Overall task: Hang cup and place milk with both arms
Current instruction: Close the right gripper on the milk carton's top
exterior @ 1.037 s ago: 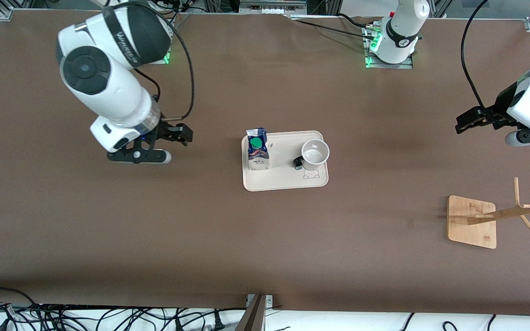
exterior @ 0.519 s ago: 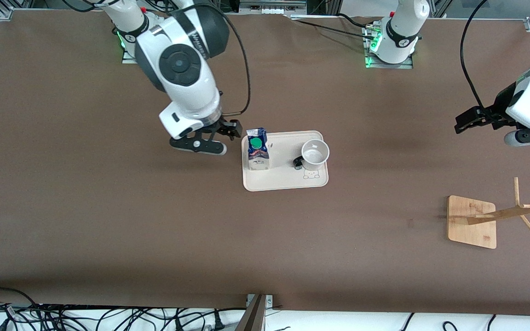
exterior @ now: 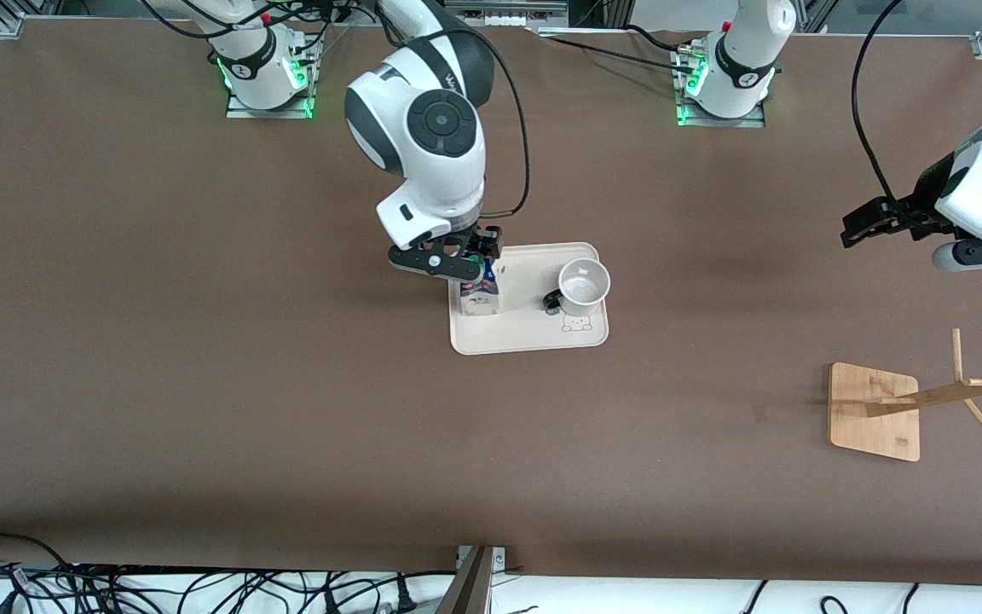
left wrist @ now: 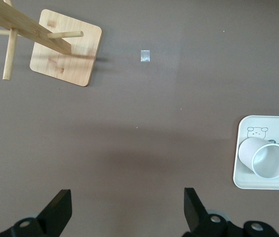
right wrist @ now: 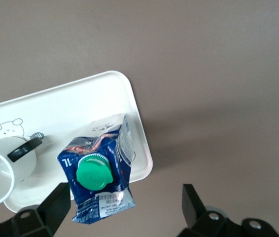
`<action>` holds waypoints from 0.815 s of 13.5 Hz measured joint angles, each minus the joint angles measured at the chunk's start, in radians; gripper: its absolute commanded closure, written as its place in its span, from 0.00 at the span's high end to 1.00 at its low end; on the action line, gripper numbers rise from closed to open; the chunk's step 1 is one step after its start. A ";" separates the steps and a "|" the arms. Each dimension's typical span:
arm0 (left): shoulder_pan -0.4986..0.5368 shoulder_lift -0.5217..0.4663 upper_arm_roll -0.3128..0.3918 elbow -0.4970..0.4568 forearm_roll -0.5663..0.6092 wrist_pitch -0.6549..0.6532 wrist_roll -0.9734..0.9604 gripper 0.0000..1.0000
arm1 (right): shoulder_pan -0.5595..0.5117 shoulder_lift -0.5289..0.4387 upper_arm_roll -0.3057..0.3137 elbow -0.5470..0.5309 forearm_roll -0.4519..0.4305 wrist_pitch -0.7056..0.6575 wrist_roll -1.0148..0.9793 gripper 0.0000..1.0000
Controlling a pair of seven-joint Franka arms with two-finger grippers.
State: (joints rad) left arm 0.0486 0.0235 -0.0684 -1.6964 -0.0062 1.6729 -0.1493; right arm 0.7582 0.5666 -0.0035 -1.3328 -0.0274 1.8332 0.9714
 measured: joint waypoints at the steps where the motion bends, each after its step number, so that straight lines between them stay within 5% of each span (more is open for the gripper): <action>1: 0.000 0.000 0.000 0.000 0.000 0.000 0.000 1.00 | 0.013 0.010 -0.006 0.000 0.000 0.004 0.010 1.00; 11: -0.001 0.000 -0.003 0.000 0.000 0.000 0.000 1.00 | 0.035 0.049 -0.011 0.002 0.000 0.044 0.014 1.00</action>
State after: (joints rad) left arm 0.0478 0.0235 -0.0709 -1.6962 -0.0062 1.6729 -0.1493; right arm 0.7930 0.6159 -0.0141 -1.3312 -0.0274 1.8776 0.9857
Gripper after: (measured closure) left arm 0.000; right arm 0.000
